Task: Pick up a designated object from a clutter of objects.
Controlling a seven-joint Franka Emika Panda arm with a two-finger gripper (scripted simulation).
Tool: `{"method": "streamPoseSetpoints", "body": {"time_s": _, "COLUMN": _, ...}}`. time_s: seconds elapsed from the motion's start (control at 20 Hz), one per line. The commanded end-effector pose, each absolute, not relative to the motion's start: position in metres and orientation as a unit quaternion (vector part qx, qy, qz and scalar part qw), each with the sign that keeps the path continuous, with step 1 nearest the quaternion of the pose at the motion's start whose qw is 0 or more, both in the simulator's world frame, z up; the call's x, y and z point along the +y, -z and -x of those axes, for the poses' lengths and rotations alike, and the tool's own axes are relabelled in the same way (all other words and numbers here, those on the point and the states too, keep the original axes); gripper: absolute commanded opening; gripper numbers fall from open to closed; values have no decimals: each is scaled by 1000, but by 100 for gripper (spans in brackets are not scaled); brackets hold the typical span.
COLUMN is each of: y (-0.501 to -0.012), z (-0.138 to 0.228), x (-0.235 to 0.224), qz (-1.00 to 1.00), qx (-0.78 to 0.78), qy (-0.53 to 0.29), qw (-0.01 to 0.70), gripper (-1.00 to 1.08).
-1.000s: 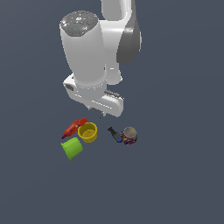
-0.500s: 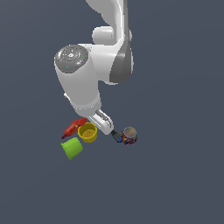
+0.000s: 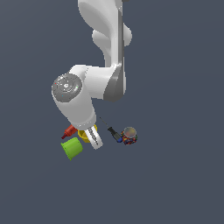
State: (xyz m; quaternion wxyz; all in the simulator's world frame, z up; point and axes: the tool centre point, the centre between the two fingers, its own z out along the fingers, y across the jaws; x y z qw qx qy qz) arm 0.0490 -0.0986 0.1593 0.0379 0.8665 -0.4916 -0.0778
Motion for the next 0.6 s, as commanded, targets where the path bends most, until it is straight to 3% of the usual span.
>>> {"method": "streamPoseSetpoints", "body": {"time_s": 0.0, "y": -146, "z": -51, "x": -104, "qz": -847, "qx": -523, "qy": 81, "qw": 45, "gripper": 28}}
{"method": "streamPoseSetpoints", "body": {"time_s": 0.55, "y": -104, "z": -54, "x": -120, "qz": -783, "qx": -612, "qy": 89, "qw": 68, "gripper": 28}}
